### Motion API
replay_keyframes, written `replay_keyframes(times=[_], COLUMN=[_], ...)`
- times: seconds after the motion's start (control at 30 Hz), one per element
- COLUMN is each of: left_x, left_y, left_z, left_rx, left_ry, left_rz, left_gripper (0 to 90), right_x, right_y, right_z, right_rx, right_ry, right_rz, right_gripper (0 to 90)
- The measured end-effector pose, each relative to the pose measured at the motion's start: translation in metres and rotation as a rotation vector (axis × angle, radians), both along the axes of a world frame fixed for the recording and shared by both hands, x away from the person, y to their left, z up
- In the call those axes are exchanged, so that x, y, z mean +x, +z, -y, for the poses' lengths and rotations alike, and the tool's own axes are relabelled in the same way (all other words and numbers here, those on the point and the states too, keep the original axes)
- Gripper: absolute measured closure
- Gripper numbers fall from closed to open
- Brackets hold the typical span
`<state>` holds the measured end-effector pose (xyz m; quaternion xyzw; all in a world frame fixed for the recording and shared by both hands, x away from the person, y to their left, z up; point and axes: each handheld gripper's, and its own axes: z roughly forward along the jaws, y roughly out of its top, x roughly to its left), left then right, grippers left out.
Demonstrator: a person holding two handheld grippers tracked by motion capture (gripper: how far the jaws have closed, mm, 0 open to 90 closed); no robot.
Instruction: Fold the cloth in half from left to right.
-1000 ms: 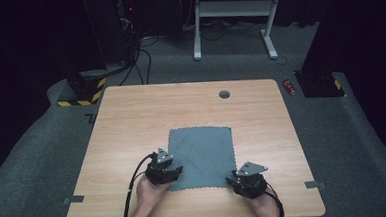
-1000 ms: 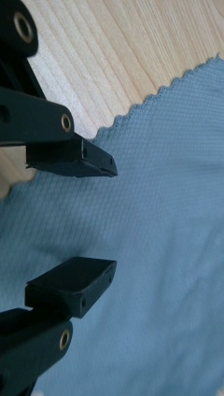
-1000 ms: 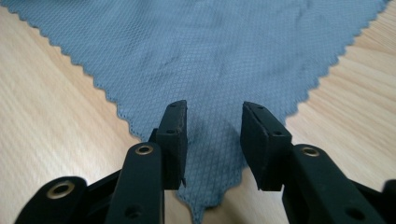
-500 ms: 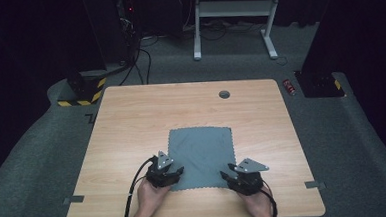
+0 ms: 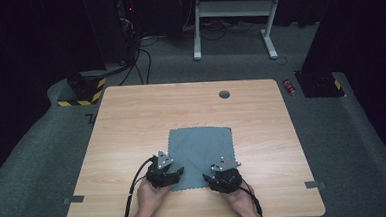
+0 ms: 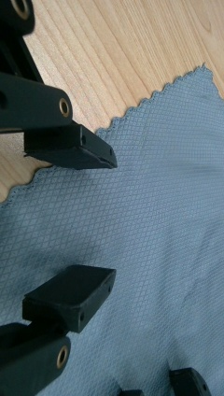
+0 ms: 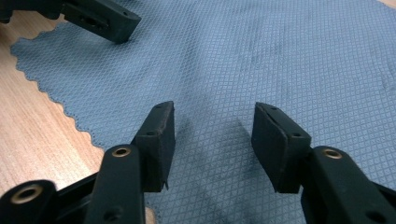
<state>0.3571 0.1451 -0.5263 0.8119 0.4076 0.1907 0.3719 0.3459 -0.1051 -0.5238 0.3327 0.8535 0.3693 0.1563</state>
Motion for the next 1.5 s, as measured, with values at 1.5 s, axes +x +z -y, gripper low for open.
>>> replay_keyframes(times=[1.5], left_x=[0.124], left_y=[0.039], left_z=[-0.019], left_rx=[-0.010], left_ry=[0.165], left_rz=[-0.130], left_gripper=[45.0], right_x=[-0.012], right_y=[0.003], right_z=[-0.105], right_rx=[0.008], right_ry=[0.280], right_rz=[-0.023], right_gripper=[68.5])
